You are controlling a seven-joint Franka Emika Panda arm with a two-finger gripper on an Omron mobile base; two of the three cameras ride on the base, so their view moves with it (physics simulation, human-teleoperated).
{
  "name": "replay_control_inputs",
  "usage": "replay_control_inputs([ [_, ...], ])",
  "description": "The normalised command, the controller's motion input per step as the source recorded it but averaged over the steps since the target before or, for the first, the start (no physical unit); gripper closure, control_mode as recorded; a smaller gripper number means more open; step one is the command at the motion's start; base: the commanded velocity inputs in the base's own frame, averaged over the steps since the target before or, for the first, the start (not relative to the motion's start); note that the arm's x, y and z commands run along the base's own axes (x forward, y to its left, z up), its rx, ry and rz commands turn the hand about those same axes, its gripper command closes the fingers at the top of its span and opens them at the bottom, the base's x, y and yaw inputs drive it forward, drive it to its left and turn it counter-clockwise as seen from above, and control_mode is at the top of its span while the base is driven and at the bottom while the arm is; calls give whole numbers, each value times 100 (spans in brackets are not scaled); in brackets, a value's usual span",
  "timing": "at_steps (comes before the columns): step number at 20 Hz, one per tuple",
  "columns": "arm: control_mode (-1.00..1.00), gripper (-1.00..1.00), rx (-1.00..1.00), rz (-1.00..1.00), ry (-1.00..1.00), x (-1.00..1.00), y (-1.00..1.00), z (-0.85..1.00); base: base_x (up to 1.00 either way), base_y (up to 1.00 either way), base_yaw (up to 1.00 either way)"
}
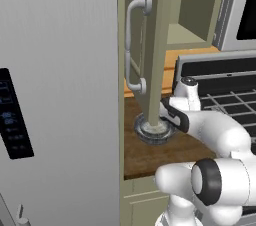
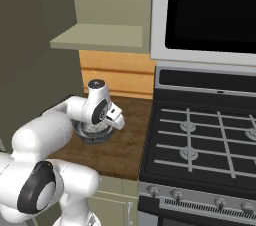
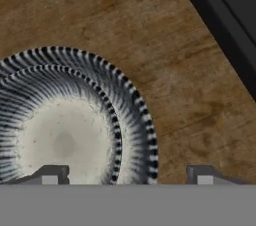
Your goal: Pick up the bowls on the counter and stack them on top of one another in the open cabinet. Place the smaller bowl on top of the larger bowl.
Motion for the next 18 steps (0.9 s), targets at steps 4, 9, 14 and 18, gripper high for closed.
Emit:
replay_control_inputs([
  [4,-100,-100,0,0,2,4,-24,-8,0,0,0],
  [9,-100,-100,0,1,4,14,0,-26,0,0,0],
  [14,-100,-100,0,0,6,3,8,-46,0,0,0],
  [18,-100,-100,0,0,5,0,12,-56,0,0,0],
])
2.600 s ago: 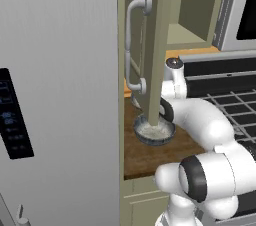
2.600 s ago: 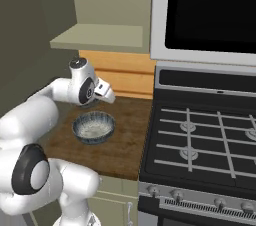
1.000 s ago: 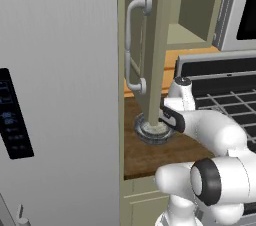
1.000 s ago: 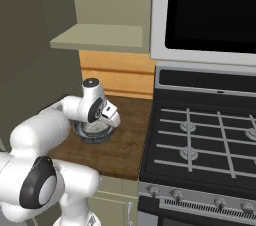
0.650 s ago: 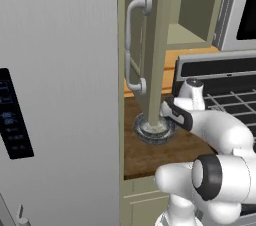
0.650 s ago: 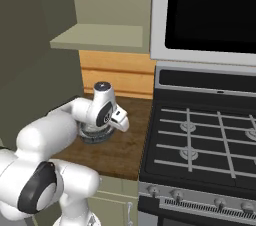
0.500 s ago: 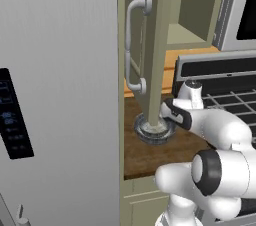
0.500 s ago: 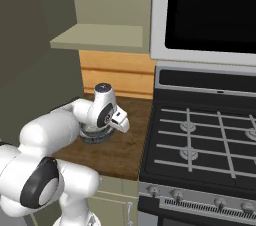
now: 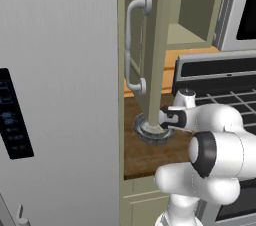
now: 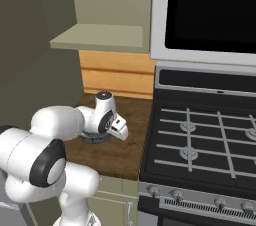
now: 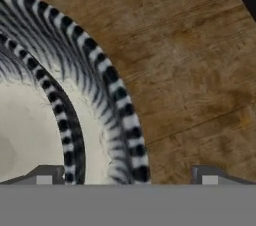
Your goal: Pick up the bowls on the counter and stack them on top of one another in the open cabinet. Place the smaller bowl on top of the larger bowl.
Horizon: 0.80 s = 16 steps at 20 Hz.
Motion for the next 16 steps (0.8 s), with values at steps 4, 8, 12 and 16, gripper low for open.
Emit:
replay_control_inputs([
  [4,-100,100,0,0,0,0,8,-52,0,0,0],
  [8,-100,100,0,0,-1,1,0,-2,0,0,0],
  [12,-100,100,1,-4,-1,-1,0,21,0,0,0],
  [16,-100,100,4,-14,-18,-54,-9,86,0,0,0],
])
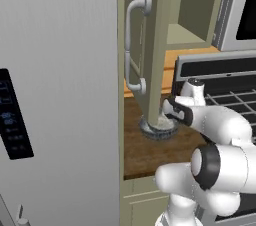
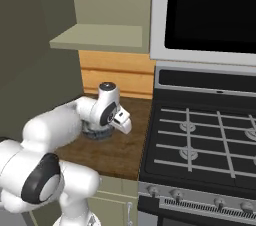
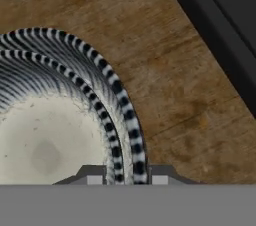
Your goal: Pick up the bowls on the counter and stack them on top of one another in the open cabinet. Place the smaller bowl on top of the larger bowl.
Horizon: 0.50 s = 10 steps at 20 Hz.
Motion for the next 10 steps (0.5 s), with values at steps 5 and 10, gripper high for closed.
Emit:
replay_control_inputs([
  [5,-100,100,12,-18,-35,-100,-36,100,0,0,0],
  [10,-100,100,8,-19,-39,-94,-16,100,0,0,0],
])
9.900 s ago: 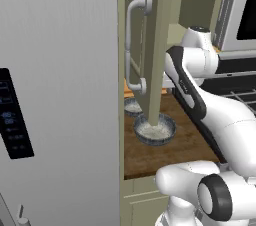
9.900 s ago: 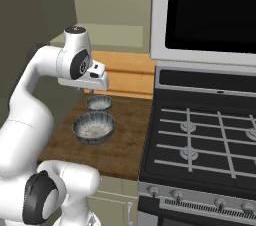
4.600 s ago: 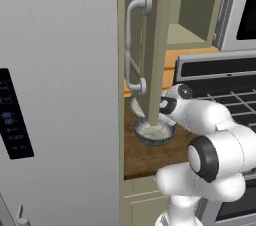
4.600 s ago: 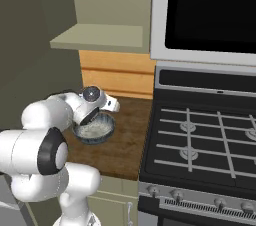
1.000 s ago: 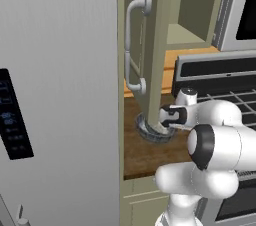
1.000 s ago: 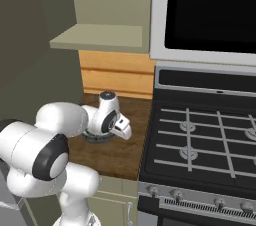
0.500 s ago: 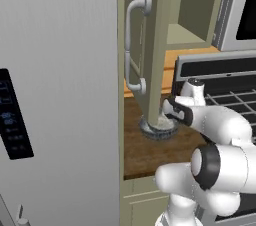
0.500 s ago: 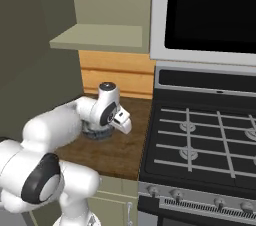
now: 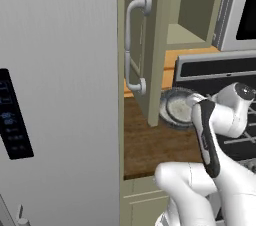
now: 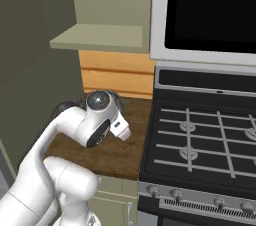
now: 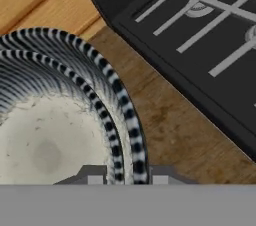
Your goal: Pick up the bowls on the counter and stack them on top of one another in the open cabinet. Place the smaller bowl on top of the larger bowl.
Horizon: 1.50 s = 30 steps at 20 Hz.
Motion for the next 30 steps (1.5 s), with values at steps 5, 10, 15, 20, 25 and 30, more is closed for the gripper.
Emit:
replay_control_inputs([
  [5,-100,100,1,-10,-25,-71,0,100,0,0,0],
  [10,-100,100,0,0,-5,-62,1,100,0,0,0],
  [15,-100,100,0,0,0,-32,5,100,0,0,0],
  [20,-100,100,0,0,0,8,18,100,0,0,0],
  [25,-100,100,0,0,-4,62,16,94,0,0,0],
  [30,-100,100,0,0,-16,87,11,46,0,0,0],
])
